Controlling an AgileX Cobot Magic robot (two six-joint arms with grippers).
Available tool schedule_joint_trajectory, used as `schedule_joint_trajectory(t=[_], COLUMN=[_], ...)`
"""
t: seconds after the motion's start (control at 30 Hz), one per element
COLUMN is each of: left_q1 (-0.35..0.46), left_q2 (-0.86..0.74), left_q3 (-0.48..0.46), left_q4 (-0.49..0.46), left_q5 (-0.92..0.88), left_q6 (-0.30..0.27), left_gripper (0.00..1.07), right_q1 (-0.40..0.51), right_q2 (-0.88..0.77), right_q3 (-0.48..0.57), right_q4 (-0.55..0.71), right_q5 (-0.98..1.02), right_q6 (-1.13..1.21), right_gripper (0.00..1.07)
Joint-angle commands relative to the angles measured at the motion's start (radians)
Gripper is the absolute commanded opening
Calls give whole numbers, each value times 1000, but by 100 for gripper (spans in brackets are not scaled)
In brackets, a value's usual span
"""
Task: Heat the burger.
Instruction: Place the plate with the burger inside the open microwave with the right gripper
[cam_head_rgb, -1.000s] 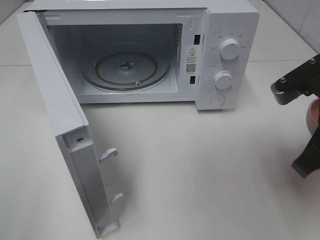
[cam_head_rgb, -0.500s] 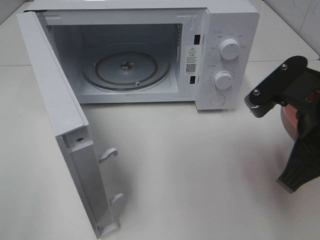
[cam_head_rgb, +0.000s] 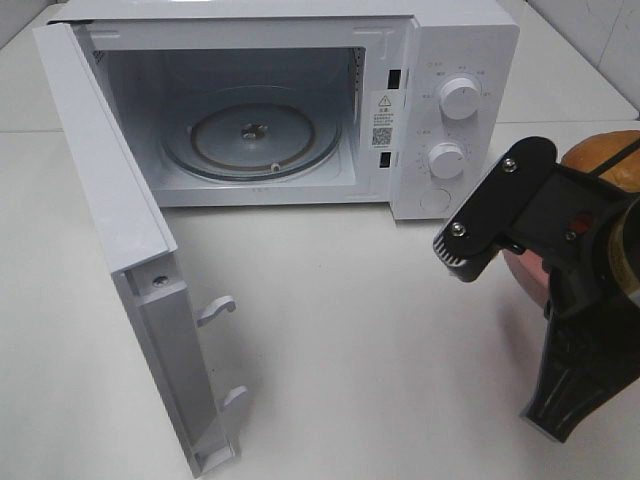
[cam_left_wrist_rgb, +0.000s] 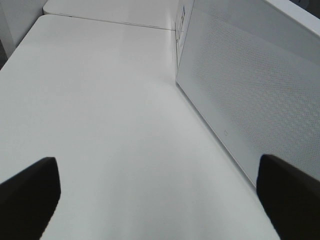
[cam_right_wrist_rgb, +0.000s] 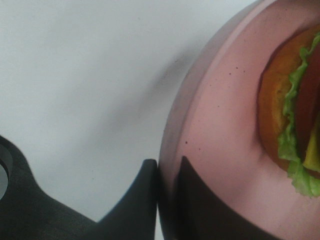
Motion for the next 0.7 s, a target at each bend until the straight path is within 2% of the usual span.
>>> schedule_joint_trajectory(t=[0.03, 0.4, 0.7], left_q1=[2, 2, 2], left_q2=[-9, -9, -9], left_q3=[1, 1, 1], left_q4=[2, 2, 2], left_q5=[-1, -1, -1], left_q6=[0, 0, 0], left_gripper=[102, 102, 102], right_q1=[58, 198, 209], right_q2=[-9, -9, -9], right_q3=[-4, -4, -4], right_q4=[-73, -129, -132], right_q5=[19, -10, -103], right_q6=[16, 13, -95], right_gripper=[0, 0, 0])
